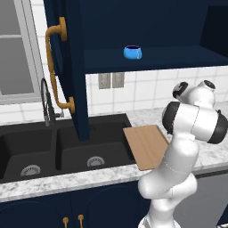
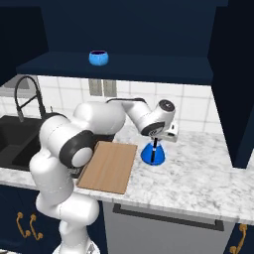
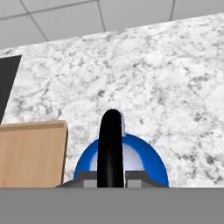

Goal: Pick the kettle from the counter and place it on the tray. Then pick the mug from the cabinet and place it on the tray. Then close the cabinet doors.

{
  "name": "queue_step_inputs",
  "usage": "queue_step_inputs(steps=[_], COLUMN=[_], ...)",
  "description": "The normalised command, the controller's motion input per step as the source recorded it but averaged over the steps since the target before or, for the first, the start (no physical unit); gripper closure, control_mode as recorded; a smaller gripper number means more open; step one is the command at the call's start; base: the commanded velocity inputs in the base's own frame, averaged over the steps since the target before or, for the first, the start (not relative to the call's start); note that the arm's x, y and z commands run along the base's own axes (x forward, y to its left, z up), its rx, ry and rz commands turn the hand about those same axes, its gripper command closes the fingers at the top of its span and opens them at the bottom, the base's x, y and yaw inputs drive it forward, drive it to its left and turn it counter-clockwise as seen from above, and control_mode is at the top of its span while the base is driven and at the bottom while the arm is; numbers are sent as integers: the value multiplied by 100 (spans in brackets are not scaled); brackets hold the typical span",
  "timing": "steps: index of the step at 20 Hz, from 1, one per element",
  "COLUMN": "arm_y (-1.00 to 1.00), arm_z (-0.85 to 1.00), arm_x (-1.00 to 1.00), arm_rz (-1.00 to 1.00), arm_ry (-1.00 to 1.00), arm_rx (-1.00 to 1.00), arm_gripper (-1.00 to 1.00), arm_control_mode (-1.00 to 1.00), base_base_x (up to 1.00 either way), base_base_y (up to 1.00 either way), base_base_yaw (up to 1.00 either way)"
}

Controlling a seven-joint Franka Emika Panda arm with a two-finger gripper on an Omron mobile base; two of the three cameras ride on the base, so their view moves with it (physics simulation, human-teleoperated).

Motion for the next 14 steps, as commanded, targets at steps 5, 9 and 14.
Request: queue_step_inputs(steps=[5,9,14], arm_y=[0,5,5], arm_z=[15,54,74], arm_x=[-63,-14,-8], arm_rz=[10,7,4], arm_ry=[-30,-19,-17], arm_rx=[9,6,0], arm_gripper=[100,100,100], arm_control_mode=[-100,-100,-100], base_base_x=[0,0,0], base_base_y=[0,0,0], base_base_yaw=[0,0,0])
